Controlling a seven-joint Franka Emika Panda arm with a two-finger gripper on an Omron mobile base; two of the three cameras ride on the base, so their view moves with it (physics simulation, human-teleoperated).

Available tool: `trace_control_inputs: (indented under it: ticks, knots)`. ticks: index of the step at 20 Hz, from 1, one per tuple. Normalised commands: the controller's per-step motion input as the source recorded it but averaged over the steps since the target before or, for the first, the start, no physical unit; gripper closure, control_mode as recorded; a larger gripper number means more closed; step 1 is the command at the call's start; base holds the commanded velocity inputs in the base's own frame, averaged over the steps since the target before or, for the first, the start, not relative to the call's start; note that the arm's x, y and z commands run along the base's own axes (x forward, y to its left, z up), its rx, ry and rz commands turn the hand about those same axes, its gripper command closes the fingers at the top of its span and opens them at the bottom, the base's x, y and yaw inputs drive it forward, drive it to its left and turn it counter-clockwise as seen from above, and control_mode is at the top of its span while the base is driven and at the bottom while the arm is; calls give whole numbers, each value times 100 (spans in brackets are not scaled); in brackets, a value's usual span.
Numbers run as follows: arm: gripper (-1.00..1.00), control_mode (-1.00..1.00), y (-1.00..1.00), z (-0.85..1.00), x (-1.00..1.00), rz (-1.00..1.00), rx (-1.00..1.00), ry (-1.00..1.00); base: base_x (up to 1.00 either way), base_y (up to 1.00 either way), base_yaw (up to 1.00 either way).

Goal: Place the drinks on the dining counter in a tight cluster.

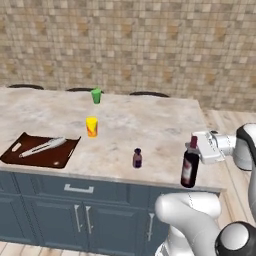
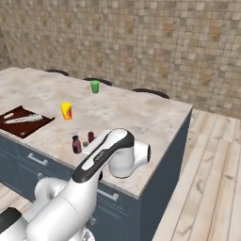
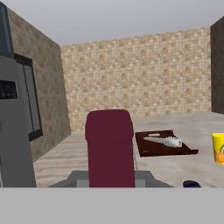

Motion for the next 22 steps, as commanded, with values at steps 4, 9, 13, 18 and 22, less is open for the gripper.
trace_control_inputs:
  ticks: [4, 9, 13, 18, 22]
  knots:
    - [100, 100, 0, 0, 0, 0, 0, 0, 51, 21, -5]
    - [100, 100, 0, 0, 0, 0, 0, 0, 19, 10, -4]
    - [100, 100, 0, 0, 0, 0, 0, 0, 0, 0, 0]
    - [100, 100, 0, 0, 0, 0, 0, 0, 2, 3, 2]
    - [100, -100, 27, 6, 27, 7, 0, -15, 0, 0, 0]
